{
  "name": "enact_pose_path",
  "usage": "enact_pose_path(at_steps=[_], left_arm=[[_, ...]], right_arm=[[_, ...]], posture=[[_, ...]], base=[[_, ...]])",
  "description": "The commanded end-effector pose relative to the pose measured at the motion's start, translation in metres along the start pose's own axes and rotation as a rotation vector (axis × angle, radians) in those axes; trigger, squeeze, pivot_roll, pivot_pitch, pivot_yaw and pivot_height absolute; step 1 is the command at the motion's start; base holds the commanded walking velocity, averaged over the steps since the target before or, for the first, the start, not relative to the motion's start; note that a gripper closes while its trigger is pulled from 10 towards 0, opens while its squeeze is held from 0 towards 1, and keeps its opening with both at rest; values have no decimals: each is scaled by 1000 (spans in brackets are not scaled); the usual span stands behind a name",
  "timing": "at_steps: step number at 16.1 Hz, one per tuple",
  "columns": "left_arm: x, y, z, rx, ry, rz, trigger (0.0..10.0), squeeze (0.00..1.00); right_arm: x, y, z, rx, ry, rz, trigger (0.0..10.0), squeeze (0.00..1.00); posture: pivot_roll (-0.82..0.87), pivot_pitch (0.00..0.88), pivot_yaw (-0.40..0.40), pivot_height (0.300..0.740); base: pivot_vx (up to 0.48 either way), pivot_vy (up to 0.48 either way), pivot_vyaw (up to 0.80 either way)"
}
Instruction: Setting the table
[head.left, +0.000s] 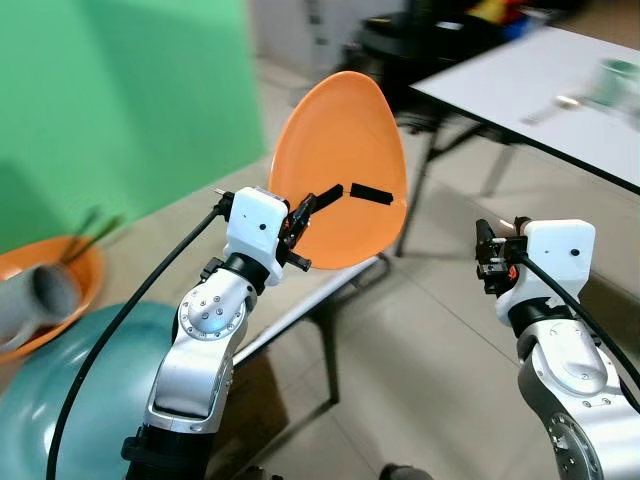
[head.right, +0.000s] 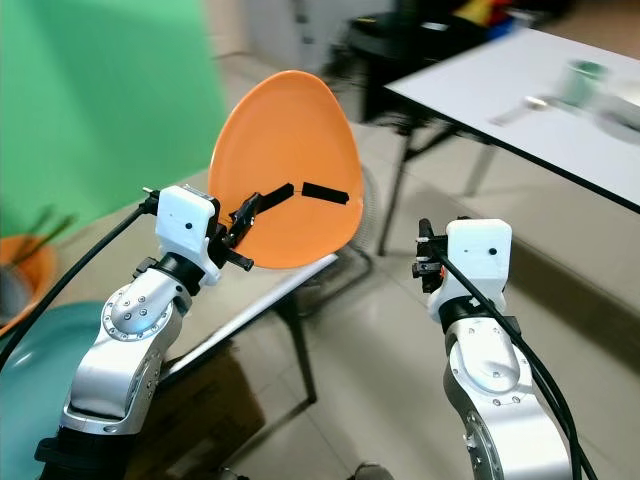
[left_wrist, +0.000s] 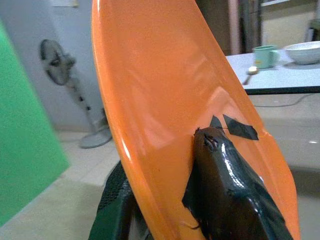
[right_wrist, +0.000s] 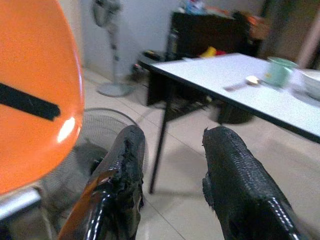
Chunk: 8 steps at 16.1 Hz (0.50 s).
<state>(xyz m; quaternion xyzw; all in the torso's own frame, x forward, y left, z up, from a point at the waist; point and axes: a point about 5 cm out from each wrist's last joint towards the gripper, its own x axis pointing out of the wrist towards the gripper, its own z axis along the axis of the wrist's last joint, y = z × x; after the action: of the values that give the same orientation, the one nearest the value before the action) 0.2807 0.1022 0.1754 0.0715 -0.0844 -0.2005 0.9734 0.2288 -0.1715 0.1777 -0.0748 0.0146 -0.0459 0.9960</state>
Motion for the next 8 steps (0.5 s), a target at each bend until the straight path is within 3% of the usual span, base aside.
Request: enact_pose_path(at_steps=[1, 6, 8], left_arm=[[-2, 3, 8, -4, -41, 28, 10000, 0], [-10, 1, 3, -56, -17, 18, 10000, 0], [-12, 6, 0, -84, 3, 68, 10000, 0]], right_arm=[[-3, 0, 1, 20, 2, -13, 10000, 0], [1, -7, 5, 15, -39, -139, 10000, 0], [3, -1, -1, 72, 23, -49, 10000, 0]], posture=[[32, 0, 93, 740], [29, 0, 86, 740], [34, 0, 81, 740]], base=[[0, 0, -800], [0, 0, -785], [0, 0, -778]])
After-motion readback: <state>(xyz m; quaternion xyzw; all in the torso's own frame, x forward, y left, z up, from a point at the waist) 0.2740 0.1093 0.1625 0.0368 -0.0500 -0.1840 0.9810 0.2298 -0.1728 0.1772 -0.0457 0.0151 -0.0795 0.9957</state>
